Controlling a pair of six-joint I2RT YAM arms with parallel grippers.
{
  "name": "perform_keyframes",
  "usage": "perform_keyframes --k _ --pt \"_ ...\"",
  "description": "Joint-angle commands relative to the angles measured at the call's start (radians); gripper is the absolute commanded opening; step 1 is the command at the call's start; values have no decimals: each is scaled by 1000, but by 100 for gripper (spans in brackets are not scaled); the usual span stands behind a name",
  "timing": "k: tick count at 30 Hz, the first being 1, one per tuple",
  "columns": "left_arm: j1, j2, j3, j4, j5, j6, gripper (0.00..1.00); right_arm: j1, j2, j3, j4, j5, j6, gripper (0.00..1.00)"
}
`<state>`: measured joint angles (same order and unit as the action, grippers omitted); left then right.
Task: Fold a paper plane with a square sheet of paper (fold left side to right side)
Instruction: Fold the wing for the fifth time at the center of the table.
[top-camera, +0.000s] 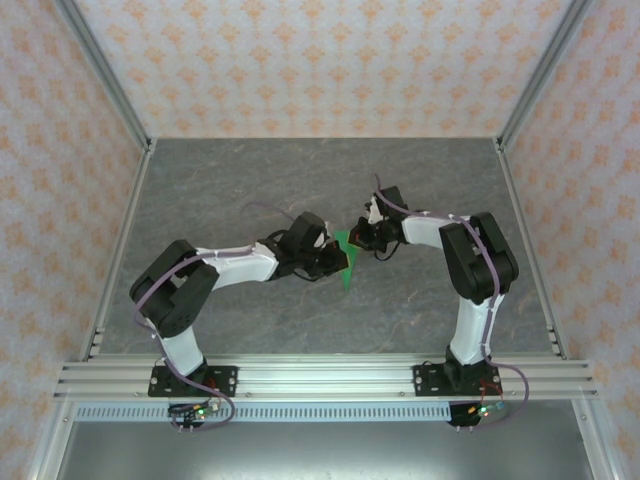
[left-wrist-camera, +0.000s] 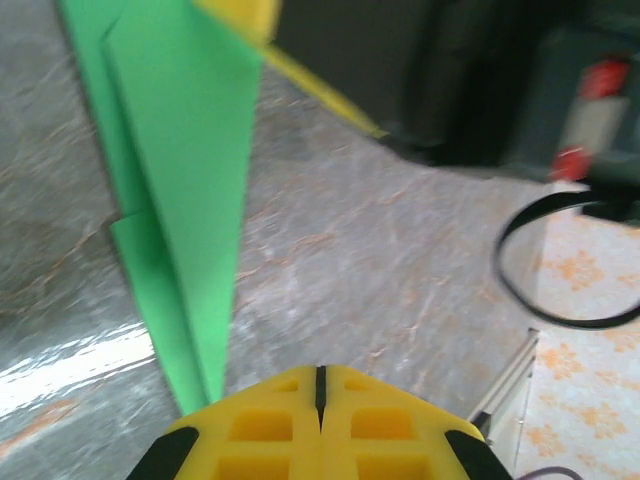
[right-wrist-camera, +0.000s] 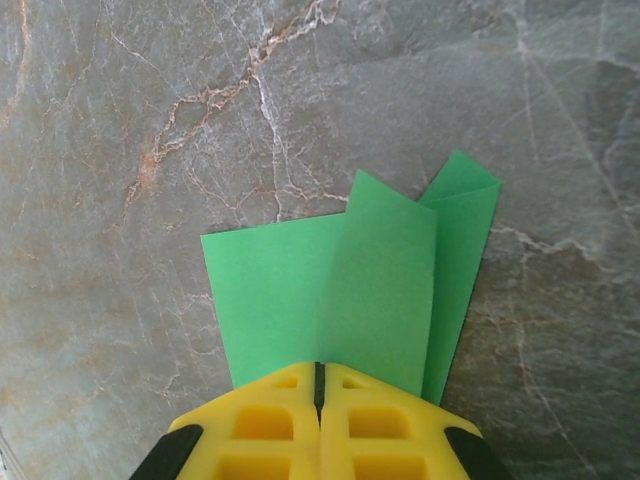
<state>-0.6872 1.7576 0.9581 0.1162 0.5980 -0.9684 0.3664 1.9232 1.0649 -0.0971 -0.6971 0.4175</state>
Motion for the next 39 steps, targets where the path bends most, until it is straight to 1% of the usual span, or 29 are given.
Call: perform_keyframes --k 1,3,8,14,39 --pt "-3 19 39 11 84 -7 0 -1 34 4 -76 89 -23 0" --pt "-8 46 52 24 117 -31 0 -1 36 5 -81 93 -23 0" --pt "-27 95 65 1 135 -33 0 -1 41 10 -90 97 -25 0" --pt "-30 121 46 -18 109 -32 0 -1 46 13 -97 101 -28 0" --pt "-31 175 -21 -2 92 -39 0 0 67 27 -109 90 -28 0"
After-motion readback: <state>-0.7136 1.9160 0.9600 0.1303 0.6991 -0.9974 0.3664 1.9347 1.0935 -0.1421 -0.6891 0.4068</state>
